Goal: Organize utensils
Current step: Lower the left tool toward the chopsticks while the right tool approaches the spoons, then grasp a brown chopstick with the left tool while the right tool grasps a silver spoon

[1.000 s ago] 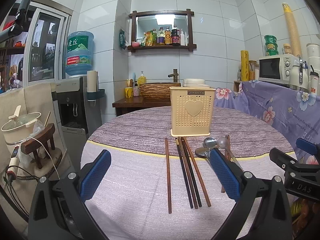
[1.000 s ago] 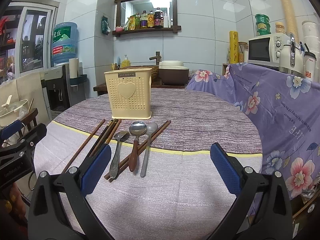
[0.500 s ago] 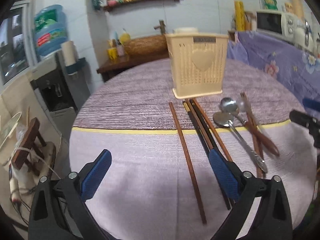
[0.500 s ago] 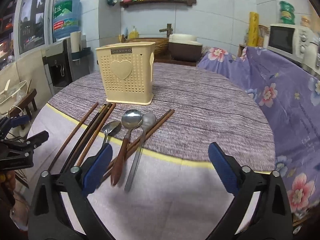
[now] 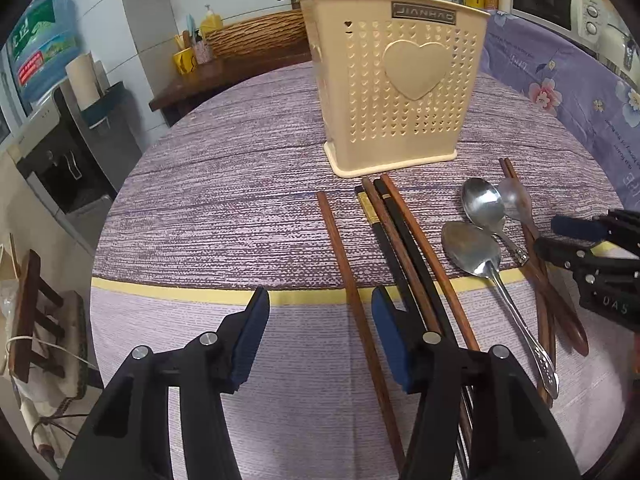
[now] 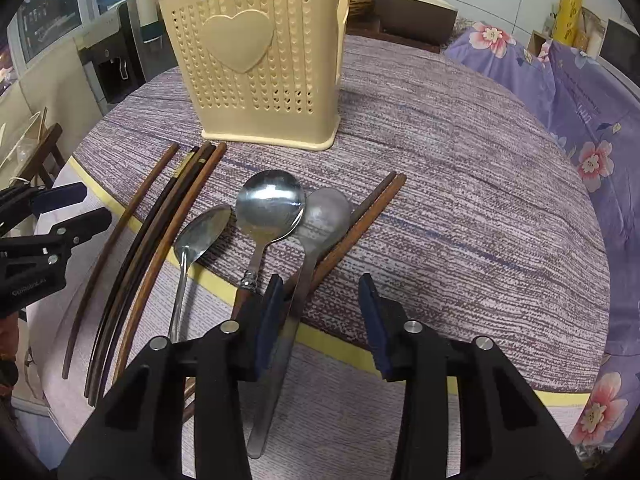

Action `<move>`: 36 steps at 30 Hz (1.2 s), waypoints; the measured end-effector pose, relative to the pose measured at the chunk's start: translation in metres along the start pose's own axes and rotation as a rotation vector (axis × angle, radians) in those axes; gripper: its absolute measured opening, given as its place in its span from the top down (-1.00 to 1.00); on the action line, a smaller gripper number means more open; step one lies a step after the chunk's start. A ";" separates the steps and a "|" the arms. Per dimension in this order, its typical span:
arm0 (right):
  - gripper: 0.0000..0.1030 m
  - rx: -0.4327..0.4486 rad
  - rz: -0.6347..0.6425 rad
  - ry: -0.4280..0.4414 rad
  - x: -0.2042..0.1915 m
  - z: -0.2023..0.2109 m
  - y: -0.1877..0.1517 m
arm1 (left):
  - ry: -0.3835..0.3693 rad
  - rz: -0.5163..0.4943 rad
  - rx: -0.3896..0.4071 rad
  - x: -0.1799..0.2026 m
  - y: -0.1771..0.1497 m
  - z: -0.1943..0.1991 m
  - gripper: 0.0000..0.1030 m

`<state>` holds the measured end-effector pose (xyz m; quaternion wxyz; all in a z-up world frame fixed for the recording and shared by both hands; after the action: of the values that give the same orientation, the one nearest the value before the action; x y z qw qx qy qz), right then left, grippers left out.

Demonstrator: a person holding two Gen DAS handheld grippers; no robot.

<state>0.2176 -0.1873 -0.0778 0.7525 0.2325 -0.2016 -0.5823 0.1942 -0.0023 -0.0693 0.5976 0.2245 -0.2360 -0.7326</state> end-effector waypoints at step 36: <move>0.03 -0.004 -0.131 -0.051 0.080 0.002 -0.009 | 0.000 0.069 -0.129 0.005 0.043 -0.052 0.14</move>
<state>0.2287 -0.2666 -0.0794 0.7078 0.2285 -0.2039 -0.6365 0.2584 -0.0188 -0.0838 0.6359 0.1773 -0.1957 -0.7252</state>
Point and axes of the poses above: each gripper's, at about its wrist camera, not at the fingertips, and z roughly against the way its jaws point, x to its right, y to its top, the point moved 3 cm from there along -z, roughly the way its jaws point, and after that the axes turned 6 degrees about z, right-handed, at the moved point
